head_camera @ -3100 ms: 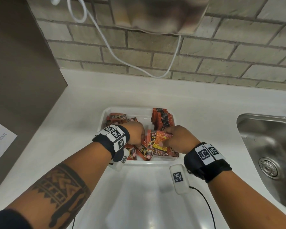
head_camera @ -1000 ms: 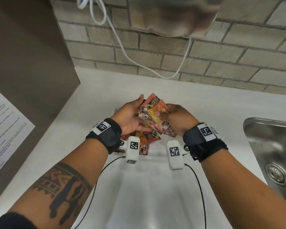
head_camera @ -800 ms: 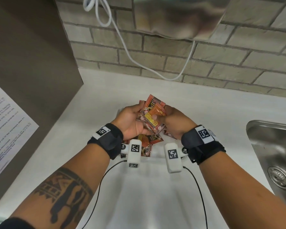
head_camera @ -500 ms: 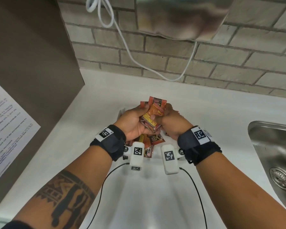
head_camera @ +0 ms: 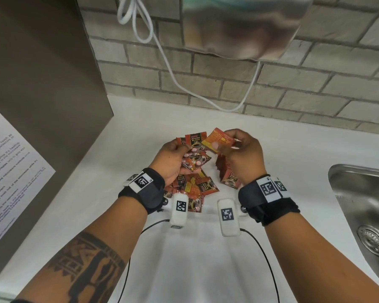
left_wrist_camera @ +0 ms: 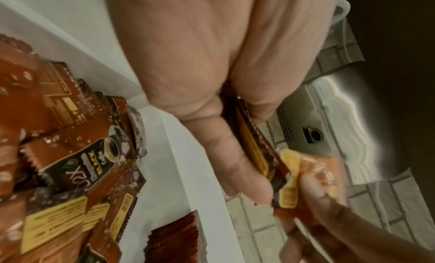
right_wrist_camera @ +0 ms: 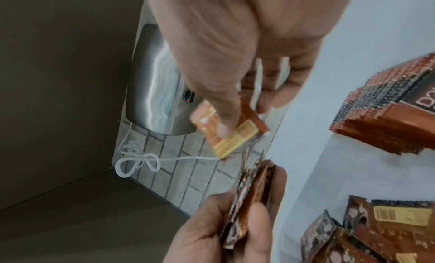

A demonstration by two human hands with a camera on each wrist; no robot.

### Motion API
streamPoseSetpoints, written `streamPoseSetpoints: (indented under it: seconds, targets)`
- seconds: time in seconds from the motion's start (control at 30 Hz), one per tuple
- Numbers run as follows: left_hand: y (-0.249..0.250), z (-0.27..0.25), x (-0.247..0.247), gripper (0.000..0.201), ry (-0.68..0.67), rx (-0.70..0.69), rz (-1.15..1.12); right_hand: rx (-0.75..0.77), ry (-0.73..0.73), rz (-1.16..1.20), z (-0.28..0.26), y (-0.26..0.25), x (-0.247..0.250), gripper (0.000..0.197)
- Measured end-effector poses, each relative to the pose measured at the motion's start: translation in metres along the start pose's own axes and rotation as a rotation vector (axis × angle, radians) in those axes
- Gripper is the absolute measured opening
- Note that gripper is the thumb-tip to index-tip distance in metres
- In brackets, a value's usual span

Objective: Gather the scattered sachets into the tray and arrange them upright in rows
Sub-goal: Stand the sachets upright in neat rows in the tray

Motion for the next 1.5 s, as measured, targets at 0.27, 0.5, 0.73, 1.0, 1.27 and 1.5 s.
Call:
streamPoseSetpoints:
  seconds: [0.27,0.5,0.73,1.0,1.27,1.5]
  targets:
    - [0.000,0.000,-0.007,0.024,-0.068,-0.044,0.120,0.129,-0.074,-0.084,-0.008,0.011,-0.014,0.050]
    - [0.004,-0.003,-0.003,0.020,-0.025,-0.136,0.202,-0.027,-0.400,-0.019,-0.008,0.019,-0.022,0.052]
    - [0.013,-0.006,-0.004,0.019,0.000,-0.264,0.410,-0.069,-0.178,0.149,-0.011,0.010,-0.018,0.018]
    - [0.018,-0.009,0.006,0.021,0.011,-0.255,0.356,-0.161,-0.058,0.353,0.004,0.009,0.000,0.038]
    - [0.019,-0.012,0.003,0.019,-0.055,-0.223,0.334,-0.218,-0.110,0.413,0.005,0.006,-0.008,0.019]
    - [0.018,-0.013,-0.004,0.021,-0.170,-0.202,0.447,-0.117,-0.238,0.182,0.002,-0.007,-0.030,0.040]
Point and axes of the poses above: each hand's wrist, its own z-axis towards the middle knuckle, its own x-axis out of the back of the hand, y = z × x, the point moved 4 cm from there along z, towards the middle knuckle, and after that the axes turned 15 degrees about -z, right-handed, at the moved point
